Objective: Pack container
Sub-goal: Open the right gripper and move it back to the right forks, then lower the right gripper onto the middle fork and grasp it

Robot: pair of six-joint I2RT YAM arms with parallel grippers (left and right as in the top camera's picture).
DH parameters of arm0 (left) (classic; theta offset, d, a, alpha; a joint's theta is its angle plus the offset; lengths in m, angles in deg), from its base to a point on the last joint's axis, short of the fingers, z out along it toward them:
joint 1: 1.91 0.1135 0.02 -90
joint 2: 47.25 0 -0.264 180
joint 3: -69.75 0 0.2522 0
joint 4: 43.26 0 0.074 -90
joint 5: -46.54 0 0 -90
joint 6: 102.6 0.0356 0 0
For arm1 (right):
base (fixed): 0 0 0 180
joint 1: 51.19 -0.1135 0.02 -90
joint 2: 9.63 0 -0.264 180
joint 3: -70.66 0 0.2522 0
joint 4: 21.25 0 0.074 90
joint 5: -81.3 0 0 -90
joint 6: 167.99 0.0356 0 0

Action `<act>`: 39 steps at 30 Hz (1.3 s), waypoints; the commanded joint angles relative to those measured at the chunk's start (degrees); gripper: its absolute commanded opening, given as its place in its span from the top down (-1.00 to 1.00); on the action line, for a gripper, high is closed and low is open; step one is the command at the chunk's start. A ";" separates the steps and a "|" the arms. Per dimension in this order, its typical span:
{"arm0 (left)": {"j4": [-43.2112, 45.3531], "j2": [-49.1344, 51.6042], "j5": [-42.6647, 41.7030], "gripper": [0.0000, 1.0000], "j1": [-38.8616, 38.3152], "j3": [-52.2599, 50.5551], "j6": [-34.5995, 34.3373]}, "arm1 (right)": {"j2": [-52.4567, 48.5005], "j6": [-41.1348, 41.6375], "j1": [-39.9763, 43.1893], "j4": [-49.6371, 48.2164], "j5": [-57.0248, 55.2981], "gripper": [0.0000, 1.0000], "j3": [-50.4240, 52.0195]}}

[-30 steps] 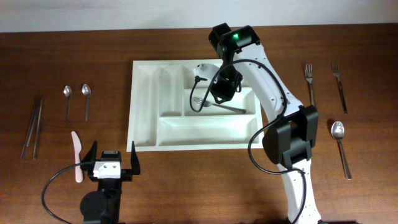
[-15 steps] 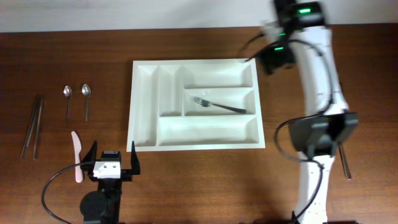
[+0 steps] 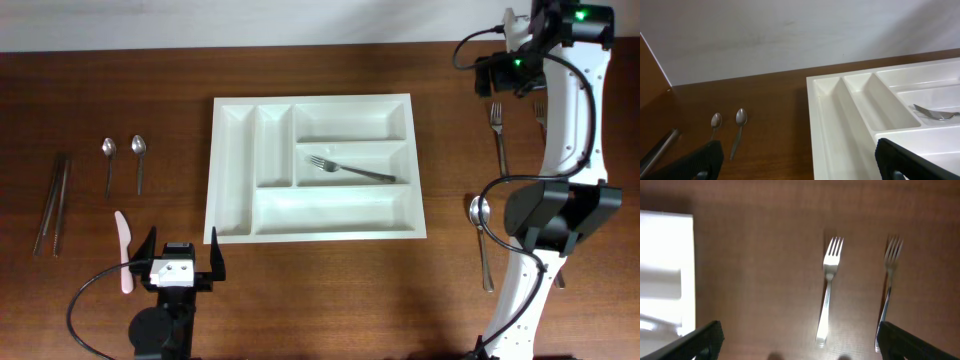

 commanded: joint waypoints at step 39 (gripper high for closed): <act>-0.04 -0.44 0.17 -0.98 0.24 -0.37 0.76 | -17.81 -2.78 6.56 -0.07 2.34 -0.97 1.57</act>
